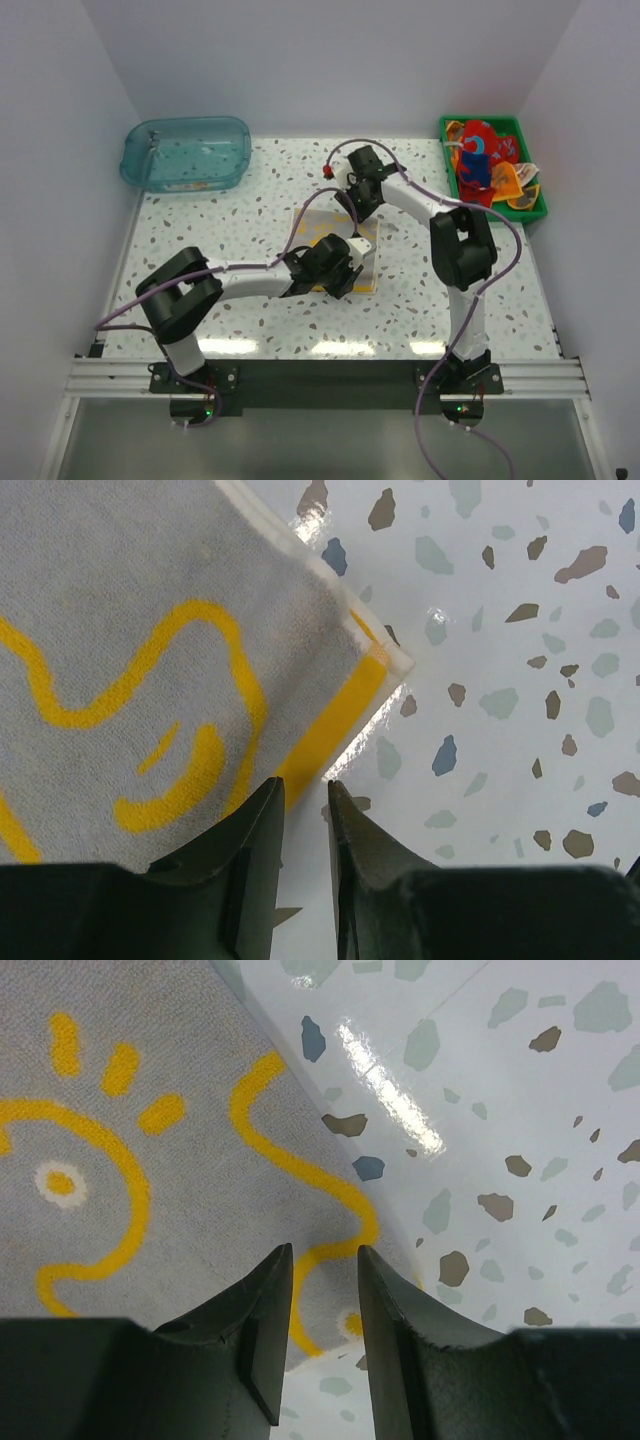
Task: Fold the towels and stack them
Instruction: Fold the towel
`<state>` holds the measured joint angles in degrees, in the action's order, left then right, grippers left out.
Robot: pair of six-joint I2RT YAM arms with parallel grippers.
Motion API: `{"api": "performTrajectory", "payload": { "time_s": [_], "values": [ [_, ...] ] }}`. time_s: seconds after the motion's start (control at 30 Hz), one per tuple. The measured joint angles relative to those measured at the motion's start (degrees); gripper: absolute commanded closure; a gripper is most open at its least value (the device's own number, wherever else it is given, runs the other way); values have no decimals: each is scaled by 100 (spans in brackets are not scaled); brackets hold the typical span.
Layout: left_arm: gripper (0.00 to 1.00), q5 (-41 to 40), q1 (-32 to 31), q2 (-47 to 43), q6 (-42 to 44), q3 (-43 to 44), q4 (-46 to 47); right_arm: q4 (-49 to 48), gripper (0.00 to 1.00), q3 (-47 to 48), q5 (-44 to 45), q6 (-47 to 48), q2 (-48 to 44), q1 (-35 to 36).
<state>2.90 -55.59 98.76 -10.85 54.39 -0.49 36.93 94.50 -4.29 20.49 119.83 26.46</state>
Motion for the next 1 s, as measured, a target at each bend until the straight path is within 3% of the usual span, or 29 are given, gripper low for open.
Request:
{"api": "performTrajectory", "payload": {
  "time_s": [0.63,1.0],
  "values": [
    [75,315,0,452,98,48,428,199,63,203,31,304,382,0],
    [78,446,2,481,98,35,487,105,80,229,579,472,511,11]
  ]
}}
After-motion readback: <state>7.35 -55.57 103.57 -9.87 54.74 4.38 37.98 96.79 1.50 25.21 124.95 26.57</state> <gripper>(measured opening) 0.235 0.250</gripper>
